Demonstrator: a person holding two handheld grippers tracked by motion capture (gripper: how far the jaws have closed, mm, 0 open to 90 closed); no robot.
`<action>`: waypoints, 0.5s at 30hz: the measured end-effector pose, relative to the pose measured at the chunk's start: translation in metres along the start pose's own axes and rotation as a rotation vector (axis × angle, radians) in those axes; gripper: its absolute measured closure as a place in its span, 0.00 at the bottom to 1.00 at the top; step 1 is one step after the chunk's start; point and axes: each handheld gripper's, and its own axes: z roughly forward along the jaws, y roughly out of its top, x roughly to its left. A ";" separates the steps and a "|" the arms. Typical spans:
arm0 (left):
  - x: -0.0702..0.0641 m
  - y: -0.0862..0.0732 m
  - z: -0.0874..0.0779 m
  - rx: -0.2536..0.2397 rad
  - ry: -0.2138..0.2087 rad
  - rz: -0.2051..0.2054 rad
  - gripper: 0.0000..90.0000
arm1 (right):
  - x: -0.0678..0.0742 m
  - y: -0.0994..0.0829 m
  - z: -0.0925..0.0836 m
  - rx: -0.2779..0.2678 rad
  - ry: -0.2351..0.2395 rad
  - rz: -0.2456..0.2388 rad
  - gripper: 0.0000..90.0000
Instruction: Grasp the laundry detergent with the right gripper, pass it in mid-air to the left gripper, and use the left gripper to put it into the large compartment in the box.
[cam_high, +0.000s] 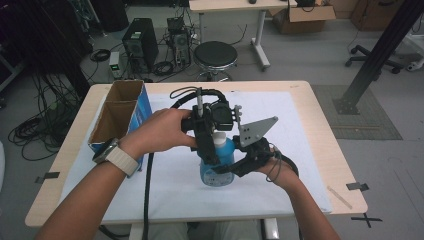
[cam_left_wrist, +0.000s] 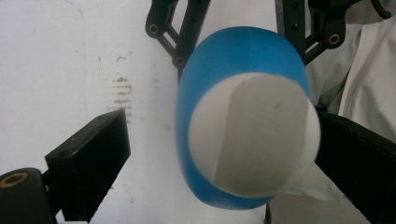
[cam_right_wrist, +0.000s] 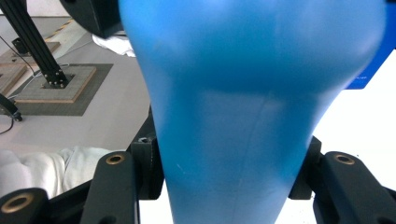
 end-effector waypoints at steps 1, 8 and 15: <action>0.000 0.000 0.001 0.003 -0.001 -0.001 0.08 | 0.000 0.000 0.000 -0.001 -0.002 -0.003 0.50; 0.000 0.004 0.005 0.007 -0.009 0.014 0.14 | 0.000 0.000 -0.001 0.002 0.000 0.003 0.50; 0.000 0.004 0.005 0.010 -0.009 0.017 0.15 | 0.000 0.000 -0.001 -0.001 -0.002 0.004 0.50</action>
